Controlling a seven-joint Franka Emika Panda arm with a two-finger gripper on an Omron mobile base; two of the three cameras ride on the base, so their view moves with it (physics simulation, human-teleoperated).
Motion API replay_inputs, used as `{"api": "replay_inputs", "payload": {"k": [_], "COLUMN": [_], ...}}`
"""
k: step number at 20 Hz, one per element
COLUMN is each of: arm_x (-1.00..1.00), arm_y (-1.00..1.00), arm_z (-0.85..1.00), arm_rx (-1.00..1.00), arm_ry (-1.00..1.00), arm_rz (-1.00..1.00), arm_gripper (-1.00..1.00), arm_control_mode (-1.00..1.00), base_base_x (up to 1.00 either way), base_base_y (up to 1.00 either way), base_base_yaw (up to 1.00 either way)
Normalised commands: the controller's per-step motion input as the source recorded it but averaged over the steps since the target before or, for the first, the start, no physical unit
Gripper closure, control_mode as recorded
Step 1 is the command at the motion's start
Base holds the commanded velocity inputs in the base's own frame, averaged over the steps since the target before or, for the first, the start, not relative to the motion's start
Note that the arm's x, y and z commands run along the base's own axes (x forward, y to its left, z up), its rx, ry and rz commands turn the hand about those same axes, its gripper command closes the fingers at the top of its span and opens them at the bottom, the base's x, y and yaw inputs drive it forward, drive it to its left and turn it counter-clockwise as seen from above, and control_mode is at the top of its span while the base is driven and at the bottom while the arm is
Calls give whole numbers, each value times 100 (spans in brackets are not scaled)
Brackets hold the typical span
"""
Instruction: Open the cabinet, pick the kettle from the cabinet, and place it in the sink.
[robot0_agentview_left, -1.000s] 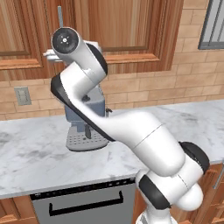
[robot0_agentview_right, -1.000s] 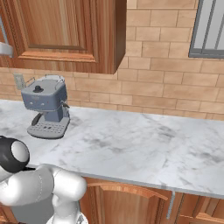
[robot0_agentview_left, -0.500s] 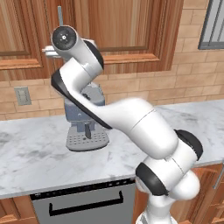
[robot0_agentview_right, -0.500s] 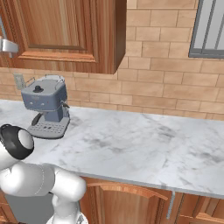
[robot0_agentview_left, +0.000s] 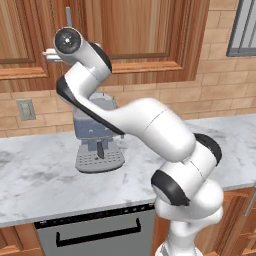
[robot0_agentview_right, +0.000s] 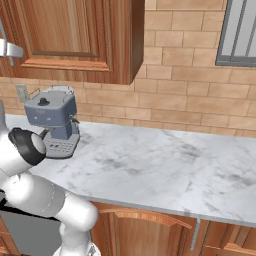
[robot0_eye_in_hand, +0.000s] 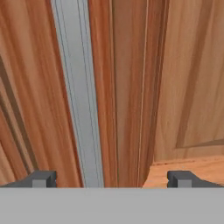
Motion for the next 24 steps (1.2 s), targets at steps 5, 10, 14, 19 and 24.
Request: {"api": "replay_inputs", "payload": {"k": [5, 10, 14, 19, 24], "arm_x": [22, 24, 34, 24, 9], "arm_y": [32, 31, 12, 0, -4], "arm_z": [7, 5, -4, -19, -36], "arm_rx": [2, 0, 0, 0, -2], "arm_ry": [0, 0, 0, -2, -10], "arm_rz": [0, 0, 0, 0, 1], "arm_gripper": [-100, -100, -100, 100, 100], "arm_control_mode": [-100, -100, -100, -100, -100], "base_base_x": [0, 0, 0, 0, 0], "base_base_y": [0, 0, 0, 0, 0], "base_base_yaw": [0, 0, 0, 0, 0]}}
